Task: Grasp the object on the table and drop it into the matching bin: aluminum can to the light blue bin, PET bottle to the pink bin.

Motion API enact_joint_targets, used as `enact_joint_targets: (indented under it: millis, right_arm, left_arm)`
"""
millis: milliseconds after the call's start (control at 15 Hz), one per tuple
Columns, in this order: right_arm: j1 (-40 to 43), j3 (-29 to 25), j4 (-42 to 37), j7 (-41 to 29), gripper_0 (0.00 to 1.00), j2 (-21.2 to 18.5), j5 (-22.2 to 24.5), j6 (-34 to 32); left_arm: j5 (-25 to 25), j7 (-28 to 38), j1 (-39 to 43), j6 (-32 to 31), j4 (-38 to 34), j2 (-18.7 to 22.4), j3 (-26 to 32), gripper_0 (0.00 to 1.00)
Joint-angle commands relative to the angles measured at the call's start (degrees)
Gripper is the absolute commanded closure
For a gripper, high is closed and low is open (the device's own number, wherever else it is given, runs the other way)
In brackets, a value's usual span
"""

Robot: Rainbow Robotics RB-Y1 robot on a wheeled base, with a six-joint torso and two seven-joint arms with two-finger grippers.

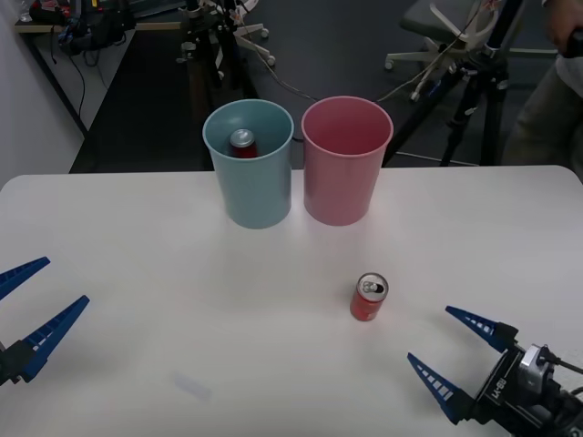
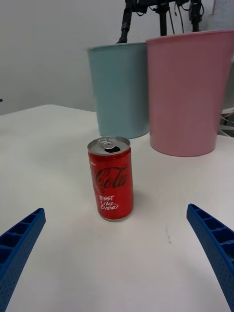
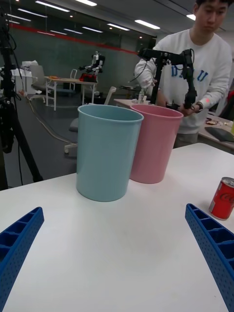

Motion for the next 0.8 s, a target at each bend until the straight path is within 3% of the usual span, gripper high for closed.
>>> enact_joint_targets:
  millis: [67, 800]
  right_arm:
    - [-1.14, 3.33, 0.00, 0.95, 0.00, 0.59, -0.07, 2.76]
    - [-5.54, 11.59, 0.00, 4.65, 0.00, 1.30, -0.16, 14.89]
  left_arm:
    - [0.00, 0.00, 0.00, 0.00, 0.00, 0.00, 0.00, 0.00]
    - [0.00, 0.00, 0.00, 0.00, 0.00, 0.00, 0.00, 0.00]
